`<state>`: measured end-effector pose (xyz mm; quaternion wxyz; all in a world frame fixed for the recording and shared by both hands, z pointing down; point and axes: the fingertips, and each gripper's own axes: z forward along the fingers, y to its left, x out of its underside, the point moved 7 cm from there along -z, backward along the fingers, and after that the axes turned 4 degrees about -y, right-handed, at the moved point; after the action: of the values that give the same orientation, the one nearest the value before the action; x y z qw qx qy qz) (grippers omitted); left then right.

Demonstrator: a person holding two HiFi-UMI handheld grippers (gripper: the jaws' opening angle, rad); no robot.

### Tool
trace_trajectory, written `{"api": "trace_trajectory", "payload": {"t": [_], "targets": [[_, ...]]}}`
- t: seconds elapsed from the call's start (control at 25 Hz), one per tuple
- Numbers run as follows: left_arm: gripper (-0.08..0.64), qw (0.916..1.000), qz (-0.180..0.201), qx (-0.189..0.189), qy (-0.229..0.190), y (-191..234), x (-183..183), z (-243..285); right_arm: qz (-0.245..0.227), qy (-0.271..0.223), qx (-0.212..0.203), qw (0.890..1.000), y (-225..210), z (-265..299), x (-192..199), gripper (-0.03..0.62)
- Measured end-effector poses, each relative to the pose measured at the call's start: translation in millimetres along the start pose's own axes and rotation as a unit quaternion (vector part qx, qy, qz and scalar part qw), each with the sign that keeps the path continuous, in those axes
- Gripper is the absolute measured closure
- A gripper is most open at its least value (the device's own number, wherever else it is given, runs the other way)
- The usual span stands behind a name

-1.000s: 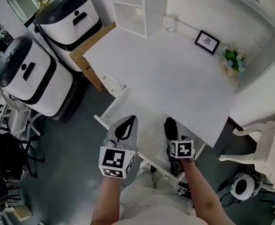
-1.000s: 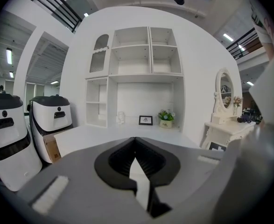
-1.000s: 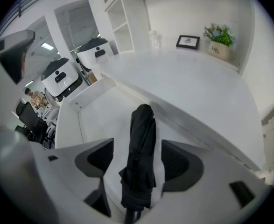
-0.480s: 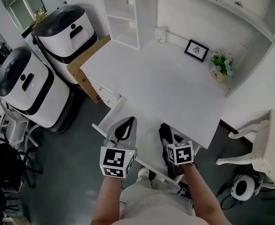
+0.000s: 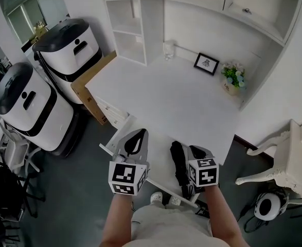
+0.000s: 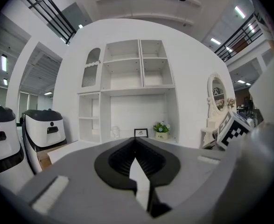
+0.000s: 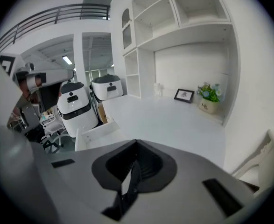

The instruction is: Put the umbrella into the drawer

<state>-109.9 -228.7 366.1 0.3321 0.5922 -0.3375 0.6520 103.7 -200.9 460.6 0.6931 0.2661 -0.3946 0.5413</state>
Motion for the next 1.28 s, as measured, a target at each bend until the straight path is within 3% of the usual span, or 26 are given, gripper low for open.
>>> {"api": "trace_trajectory", "payload": {"t": [0.12, 0.44, 0.6, 0.92, 1.28], "targets": [[0.551, 1.0, 0.003, 0.002, -0.009, -1, -6, -1, 0.002, -0.046, -0.003, 0.999, -3, -18, -19, 0.584], [0.551, 0.9991, 0.01, 0.002, -0.041, 2, -23, 2, -0.048, -0.159, 0.012, 0.986, -3, -60, -67, 0.586], [0.551, 0.9977, 0.009, -0.01, -0.067, 7, -36, 3, -0.075, -0.212, 0.026, 0.974, 0, -78, -86, 0.586], [0.551, 0.9914, 0.027, 0.006, -0.128, 13, -82, -2, -0.111, -0.302, 0.042, 0.946, 1, -123, -135, 0.586], [0.551, 0.9827, 0.048, 0.007, -0.178, 16, -127, -13, -0.124, -0.366, 0.059, 0.92, -1, -166, -170, 0.586]]}}
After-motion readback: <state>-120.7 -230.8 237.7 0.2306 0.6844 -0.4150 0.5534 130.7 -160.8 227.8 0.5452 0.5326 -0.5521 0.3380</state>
